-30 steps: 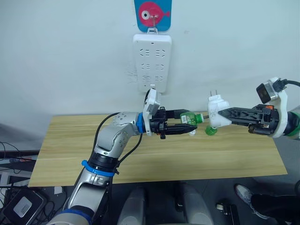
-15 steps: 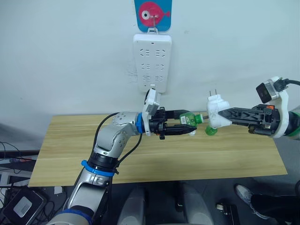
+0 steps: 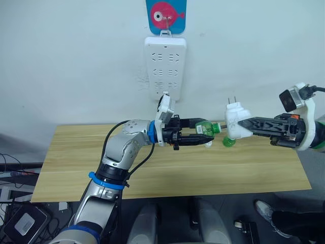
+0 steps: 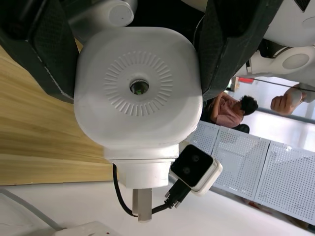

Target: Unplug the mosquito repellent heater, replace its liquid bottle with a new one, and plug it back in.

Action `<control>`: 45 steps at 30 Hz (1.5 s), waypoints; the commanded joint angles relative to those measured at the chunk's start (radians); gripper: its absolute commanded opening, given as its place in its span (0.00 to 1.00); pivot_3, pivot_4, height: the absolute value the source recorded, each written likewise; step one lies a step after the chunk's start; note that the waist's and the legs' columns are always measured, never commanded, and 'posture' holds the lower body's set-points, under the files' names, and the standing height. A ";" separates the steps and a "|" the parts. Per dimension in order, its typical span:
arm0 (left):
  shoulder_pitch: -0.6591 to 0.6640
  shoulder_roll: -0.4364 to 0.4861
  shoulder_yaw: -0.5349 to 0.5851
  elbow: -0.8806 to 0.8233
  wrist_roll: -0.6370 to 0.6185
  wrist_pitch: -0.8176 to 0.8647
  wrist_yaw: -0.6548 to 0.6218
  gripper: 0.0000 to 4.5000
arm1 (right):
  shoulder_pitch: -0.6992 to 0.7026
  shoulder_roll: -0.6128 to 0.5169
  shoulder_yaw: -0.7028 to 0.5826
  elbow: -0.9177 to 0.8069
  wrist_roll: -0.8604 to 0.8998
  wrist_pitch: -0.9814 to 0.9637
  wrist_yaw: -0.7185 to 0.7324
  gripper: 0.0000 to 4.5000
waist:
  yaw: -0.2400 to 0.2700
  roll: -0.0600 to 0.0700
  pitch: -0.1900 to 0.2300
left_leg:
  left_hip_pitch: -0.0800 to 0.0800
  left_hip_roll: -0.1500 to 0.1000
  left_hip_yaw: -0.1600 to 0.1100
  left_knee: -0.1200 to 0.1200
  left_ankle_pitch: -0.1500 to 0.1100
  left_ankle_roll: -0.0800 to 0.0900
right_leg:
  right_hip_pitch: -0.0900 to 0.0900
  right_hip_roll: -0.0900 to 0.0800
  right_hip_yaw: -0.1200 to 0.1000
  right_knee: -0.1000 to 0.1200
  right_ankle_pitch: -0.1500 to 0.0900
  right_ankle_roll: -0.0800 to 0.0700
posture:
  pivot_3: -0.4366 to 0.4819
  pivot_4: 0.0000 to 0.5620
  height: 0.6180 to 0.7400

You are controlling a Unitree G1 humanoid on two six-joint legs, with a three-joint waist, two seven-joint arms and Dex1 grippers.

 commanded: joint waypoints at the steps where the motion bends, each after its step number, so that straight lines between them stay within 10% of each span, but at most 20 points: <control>1: -0.040 -0.017 0.001 -0.056 -0.034 0.004 -0.007 0.52 | 0.002 -0.018 0.007 -0.051 0.029 0.001 0.000 0.66 | 0.000 0.000 0.000 | 0.000 0.000 0.000 0.000 0.000 0.000 | 0.000 0.000 0.000 0.000 0.000 0.000 | 0.40 0.51 1.00; 45: -0.072 -0.017 0.014 -0.026 0.009 -0.052 -0.008 0.52 | -0.006 -0.024 0.017 -0.094 0.029 -0.005 0.045 0.66 | 0.001 0.000 0.000 | 0.000 0.000 0.000 0.001 0.001 -0.001 | 0.000 0.000 0.000 0.000 0.000 0.000 | 0.40 0.46 1.00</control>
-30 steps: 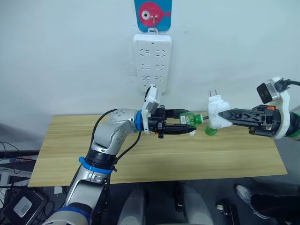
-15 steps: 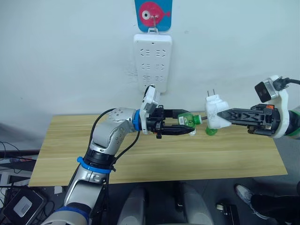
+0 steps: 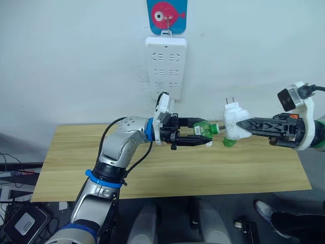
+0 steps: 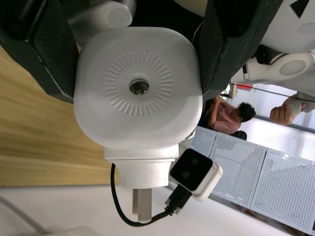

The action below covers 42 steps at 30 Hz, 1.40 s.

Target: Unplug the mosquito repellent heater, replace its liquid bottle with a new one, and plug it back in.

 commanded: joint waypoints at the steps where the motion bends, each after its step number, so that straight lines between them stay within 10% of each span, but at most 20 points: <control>1: -0.040 -0.036 0.014 -0.027 -0.020 -0.019 0.030 0.52 | 0.015 -0.010 0.005 -0.073 0.025 0.013 0.022 0.66 | 0.000 0.000 0.000 | 0.000 0.000 0.000 0.000 0.000 0.000 | 0.000 0.000 0.000 0.000 0.000 0.000 | 0.40 0.46 1.00; 42: 0.001 0.001 0.006 -0.073 -0.035 0.020 0.008 0.52 | -0.073 -0.064 0.007 0.083 0.025 0.049 0.024 0.66 | -0.001 0.000 0.000 | 0.000 0.000 0.000 0.000 0.000 0.001 | 0.000 0.000 0.000 0.000 0.000 0.000 | 0.39 0.51 1.00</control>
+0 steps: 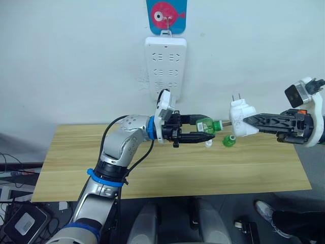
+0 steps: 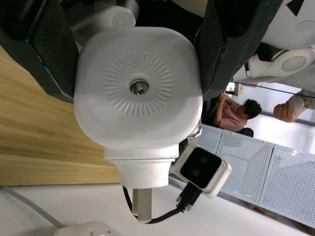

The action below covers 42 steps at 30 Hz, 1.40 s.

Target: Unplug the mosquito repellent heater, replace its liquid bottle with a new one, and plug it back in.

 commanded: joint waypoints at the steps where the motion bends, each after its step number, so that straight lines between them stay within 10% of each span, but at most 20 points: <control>1: 0.001 -0.002 0.001 -0.042 -0.029 -0.003 -0.008 0.52 | -0.019 -0.009 -0.014 0.007 0.025 0.007 0.005 0.66 | 0.000 0.000 0.000 | 0.000 0.000 0.000 0.000 0.000 0.000 | 0.000 0.000 0.000 0.000 0.000 0.000 | 0.39 0.51 1.00; 42: -0.021 -0.032 -0.028 -0.032 0.004 -0.036 0.006 0.52 | -0.021 0.040 0.013 -0.107 0.025 -0.042 -0.043 0.66 | 0.000 0.000 0.000 | 0.000 0.000 0.000 0.000 0.000 0.000 | 0.000 0.000 0.000 0.000 0.000 0.000 | 0.39 0.49 1.00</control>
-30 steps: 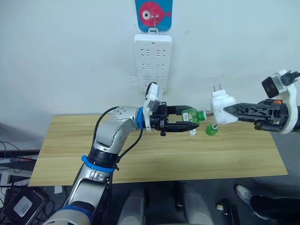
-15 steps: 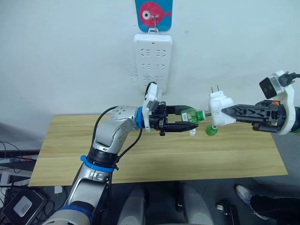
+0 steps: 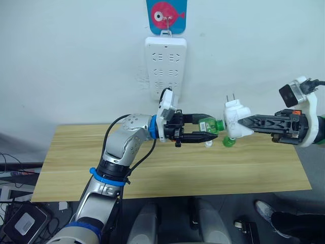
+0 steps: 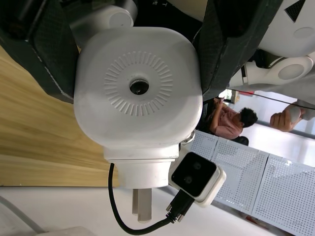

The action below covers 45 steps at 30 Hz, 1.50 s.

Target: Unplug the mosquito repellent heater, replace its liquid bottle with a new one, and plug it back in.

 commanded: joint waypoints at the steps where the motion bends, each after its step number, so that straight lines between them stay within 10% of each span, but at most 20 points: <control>1: -0.009 -0.013 -0.020 -0.039 -0.003 -0.017 0.004 0.52 | -0.023 0.003 -0.003 -0.061 0.025 -0.020 -0.020 0.66 | 0.000 0.000 0.000 | 0.000 0.000 0.000 0.000 0.000 0.000 | 0.000 0.000 0.000 0.000 0.000 0.000 | 0.39 0.49 1.00; 28: -0.022 -0.035 -0.012 -0.005 0.017 -0.038 0.005 0.52 | 0.000 0.047 0.035 -0.225 0.025 -0.082 -0.013 0.66 | -0.001 0.000 0.000 | 0.000 0.000 0.000 0.000 0.000 0.000 | 0.000 0.000 0.000 0.000 0.000 0.000 | 0.39 0.51 1.00; 33: -0.021 -0.032 -0.011 0.005 0.025 -0.049 0.009 0.52 | 0.027 0.042 0.038 -0.234 0.025 -0.104 -0.052 0.99 | -0.001 0.000 0.000 | 0.000 0.000 -0.001 0.000 0.000 0.000 | 0.000 0.000 0.000 0.000 0.000 0.000 | 0.39 0.51 1.00; 45: -0.051 -0.030 -0.003 0.048 0.031 -0.071 0.014 0.52 | 0.085 -0.010 0.067 -0.311 0.025 -0.081 0.027 0.99 | -0.001 0.000 0.000 | 0.000 0.000 -0.001 0.000 0.000 0.000 | 0.000 0.000 -0.001 0.000 0.000 0.000 | 0.39 0.52 1.00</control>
